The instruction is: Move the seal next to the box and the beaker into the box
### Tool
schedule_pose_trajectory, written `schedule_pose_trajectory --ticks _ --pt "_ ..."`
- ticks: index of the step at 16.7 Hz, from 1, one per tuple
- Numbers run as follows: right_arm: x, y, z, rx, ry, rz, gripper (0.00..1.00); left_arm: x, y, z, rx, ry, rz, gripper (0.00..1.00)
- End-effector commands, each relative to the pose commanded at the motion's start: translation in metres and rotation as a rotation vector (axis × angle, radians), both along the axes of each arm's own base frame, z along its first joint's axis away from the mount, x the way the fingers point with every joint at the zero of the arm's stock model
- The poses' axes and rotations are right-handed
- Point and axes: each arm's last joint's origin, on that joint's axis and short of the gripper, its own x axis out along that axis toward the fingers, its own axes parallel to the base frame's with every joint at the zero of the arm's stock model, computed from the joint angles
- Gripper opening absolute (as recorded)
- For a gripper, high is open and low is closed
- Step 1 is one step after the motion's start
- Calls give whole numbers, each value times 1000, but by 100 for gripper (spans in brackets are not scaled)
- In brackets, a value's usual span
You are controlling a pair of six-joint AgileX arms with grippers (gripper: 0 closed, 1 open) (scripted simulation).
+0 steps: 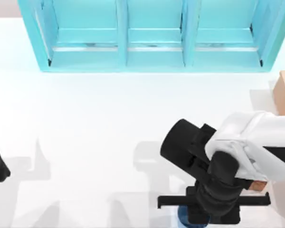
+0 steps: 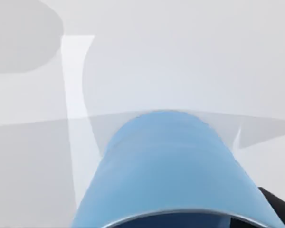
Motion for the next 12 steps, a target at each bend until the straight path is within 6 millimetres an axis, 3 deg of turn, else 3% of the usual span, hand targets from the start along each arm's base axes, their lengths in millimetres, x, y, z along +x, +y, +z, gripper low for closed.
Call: schedule_pose_trajectory --ticks 5,12 --pt "5 -10 12 7 -5 2 0 0 0 0 0 0 0 100" --pt "2 -82 85 -6 8 -1 0 0 0 0 0 0 0 100"
